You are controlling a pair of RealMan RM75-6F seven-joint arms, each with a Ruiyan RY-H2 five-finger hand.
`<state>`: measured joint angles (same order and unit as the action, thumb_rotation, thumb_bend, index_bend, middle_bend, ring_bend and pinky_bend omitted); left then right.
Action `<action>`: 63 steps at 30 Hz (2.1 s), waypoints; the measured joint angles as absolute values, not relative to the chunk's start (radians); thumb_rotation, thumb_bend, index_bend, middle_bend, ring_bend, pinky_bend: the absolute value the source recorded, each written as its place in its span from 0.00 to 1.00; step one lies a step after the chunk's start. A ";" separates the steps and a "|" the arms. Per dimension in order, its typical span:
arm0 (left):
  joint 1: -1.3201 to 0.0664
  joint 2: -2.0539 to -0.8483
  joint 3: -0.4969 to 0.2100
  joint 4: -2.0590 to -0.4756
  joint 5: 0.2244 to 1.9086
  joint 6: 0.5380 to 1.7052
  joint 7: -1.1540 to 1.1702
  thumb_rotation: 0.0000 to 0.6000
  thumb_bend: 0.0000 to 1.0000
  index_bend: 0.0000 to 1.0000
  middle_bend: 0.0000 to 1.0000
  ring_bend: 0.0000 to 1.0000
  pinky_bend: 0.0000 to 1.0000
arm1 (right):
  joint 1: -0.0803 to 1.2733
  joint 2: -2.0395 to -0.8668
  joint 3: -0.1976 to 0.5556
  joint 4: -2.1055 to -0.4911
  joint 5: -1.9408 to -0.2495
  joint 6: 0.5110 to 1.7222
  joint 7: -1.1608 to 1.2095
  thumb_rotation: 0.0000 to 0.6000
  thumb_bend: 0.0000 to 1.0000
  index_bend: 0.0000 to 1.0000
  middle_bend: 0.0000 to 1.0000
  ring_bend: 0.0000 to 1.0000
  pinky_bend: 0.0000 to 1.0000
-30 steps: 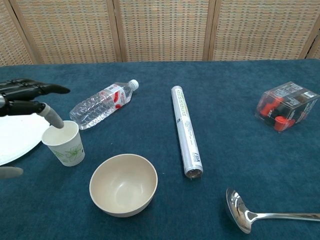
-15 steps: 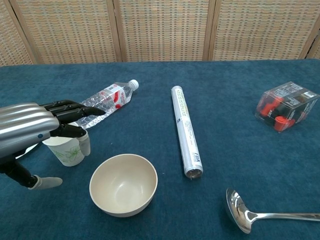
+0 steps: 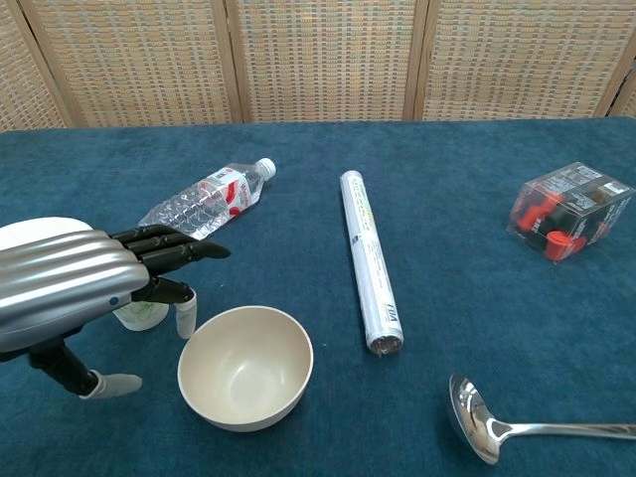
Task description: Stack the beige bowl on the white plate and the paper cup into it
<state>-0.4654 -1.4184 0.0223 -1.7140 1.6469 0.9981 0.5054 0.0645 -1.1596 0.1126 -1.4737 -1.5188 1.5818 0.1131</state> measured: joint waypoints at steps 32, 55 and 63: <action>-0.524 -1.528 0.027 -1.705 1.513 0.957 0.661 1.00 0.42 0.62 0.00 0.00 0.00 | 0.058 -1.150 0.116 -1.469 -1.514 1.585 0.152 1.00 0.14 0.01 0.00 0.00 0.00; -0.539 -1.334 -0.065 -1.847 1.534 1.094 0.560 1.00 0.42 0.65 0.00 0.00 0.00 | 0.055 -1.146 0.115 -1.466 -1.515 1.587 0.166 1.00 0.14 0.01 0.00 0.00 0.00; -0.516 -1.174 -0.098 -1.854 1.507 1.147 0.469 1.00 0.42 0.65 0.00 0.00 0.00 | 0.054 -1.146 0.114 -1.470 -1.519 1.590 0.167 1.00 0.14 0.01 0.00 0.00 0.00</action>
<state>-0.5157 -1.1744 -0.0975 -1.8543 1.5070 1.1474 0.4692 0.0537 -1.1457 0.1144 -1.4695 -1.5189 1.5897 0.1666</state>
